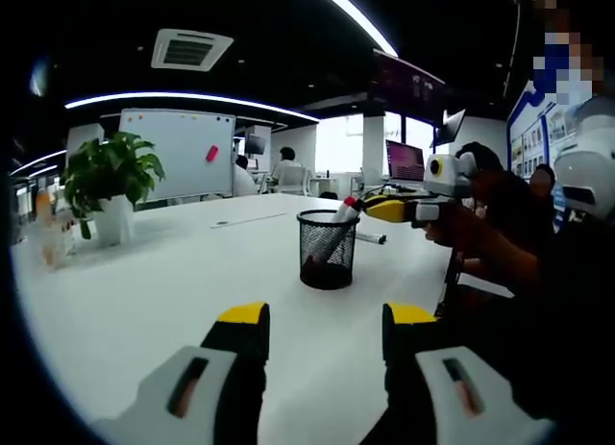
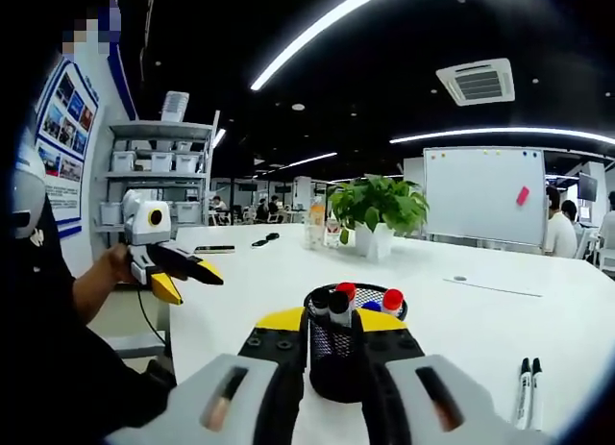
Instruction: Pick up the whiteboard markers from the pen holder and place them facing the whiteboard neatly
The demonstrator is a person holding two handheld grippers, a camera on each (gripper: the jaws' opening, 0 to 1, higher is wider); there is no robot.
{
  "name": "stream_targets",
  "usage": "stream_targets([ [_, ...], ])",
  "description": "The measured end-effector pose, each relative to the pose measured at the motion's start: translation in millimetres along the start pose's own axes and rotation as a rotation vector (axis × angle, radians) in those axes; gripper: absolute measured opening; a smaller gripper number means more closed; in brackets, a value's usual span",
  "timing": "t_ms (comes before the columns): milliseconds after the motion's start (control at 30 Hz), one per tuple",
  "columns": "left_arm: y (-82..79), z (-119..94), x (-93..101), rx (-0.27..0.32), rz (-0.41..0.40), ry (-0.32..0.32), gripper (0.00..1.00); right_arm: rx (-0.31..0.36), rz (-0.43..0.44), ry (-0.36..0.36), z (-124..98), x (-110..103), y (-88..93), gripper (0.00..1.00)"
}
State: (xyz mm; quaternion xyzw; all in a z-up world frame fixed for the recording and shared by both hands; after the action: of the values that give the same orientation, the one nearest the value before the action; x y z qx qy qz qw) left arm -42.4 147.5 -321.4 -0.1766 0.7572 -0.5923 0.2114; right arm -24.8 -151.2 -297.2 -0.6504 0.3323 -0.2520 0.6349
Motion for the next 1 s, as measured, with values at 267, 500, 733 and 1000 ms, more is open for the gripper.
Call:
stream_targets([
  [267,-0.3,-0.3,-0.5,0.001,0.004,-0.003,0.48,-0.011,-0.018,0.017,3.0,-1.1,0.1,0.2],
  [500,-0.5,-0.6,-2.0,0.011,-0.002,-0.013,0.47,-0.014,-0.014,0.034,6.2,1.1,0.2,0.16],
  [733,0.4,1.6,-1.4,0.004,-0.001,-0.005,0.47,-0.019,-0.01,0.037,8.8,0.7,-2.6,0.16],
  [1000,-0.5,1.7,-0.6,0.005,0.0,-0.002,0.47,-0.044,-0.022,0.051,12.3,-1.4,-3.8,0.16],
])
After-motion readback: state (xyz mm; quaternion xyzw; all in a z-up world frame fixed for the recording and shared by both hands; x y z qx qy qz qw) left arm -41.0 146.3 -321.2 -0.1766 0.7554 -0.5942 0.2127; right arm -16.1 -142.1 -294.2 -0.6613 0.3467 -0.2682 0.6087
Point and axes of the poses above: the point that each gripper's makers call its tool centre point, and the gripper's own axes: z roughly forward along the fingers, x roughly to its right, y roughly out of its underside, the point moved 9 cm from there along -z, roughly backward along the fingers, and after that the axes turned 9 degrees about z, right-handed, at the moved point
